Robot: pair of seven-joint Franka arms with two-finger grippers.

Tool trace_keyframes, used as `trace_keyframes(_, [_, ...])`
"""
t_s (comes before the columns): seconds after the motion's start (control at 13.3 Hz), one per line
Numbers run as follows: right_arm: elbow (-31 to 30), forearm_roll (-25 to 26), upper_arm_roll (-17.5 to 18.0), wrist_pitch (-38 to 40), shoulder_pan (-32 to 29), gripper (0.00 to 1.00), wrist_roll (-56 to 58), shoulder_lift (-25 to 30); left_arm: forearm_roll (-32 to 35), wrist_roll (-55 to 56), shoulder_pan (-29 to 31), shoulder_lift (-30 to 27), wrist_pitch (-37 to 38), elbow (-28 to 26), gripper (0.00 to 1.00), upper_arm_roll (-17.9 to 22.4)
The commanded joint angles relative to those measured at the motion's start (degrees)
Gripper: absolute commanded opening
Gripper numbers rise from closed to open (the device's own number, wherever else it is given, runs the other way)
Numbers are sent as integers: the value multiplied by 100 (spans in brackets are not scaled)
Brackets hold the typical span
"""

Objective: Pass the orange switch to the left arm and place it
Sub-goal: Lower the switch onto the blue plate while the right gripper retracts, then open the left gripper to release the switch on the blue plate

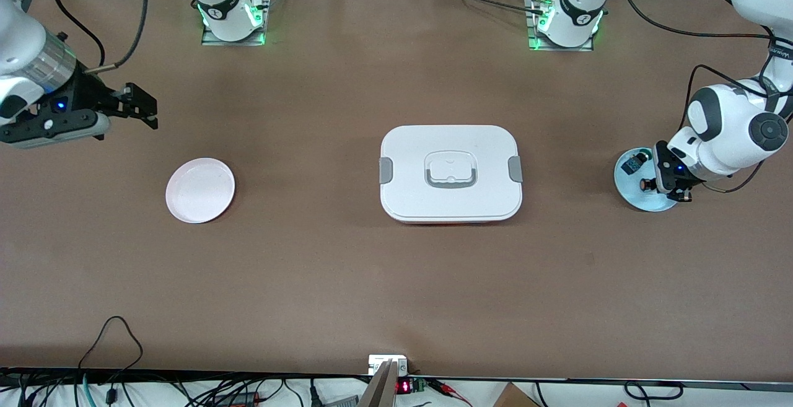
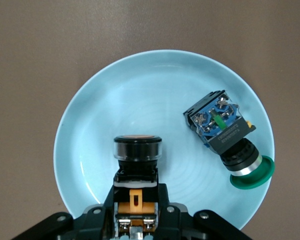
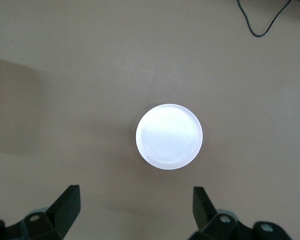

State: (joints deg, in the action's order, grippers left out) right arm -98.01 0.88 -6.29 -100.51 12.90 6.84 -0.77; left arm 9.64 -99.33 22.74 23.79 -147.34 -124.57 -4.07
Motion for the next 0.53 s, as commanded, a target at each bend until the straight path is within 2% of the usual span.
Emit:
trace_keyframes(0.0, [-202,-61,31,-118,-25,100,-138,173,99,141,99,12,-58,-85,42,-94])
trace_keyframes(0.15, [-175,-61,49,-83,-33,100,-139,173,99,142,99,12,-49,-85,44,-94])
trace_keyframes(0.23, [-132,-52,57,-83,-60,100,-121,173,99,142,99,12,-40,-85,52,-94])
trace_keyframes(0.3, [-122,-35,66,-83,-95,100,-69,173,99,124,107,-6,-14,-85,80,-103])
trace_keyframes(0.38, [-131,-35,66,-83,-165,100,-51,173,99,80,107,-41,30,-67,100,-112])
trace_keyframes(0.45, [-131,-44,66,-83,-183,100,-51,173,99,71,99,-102,108,-50,100,-112])
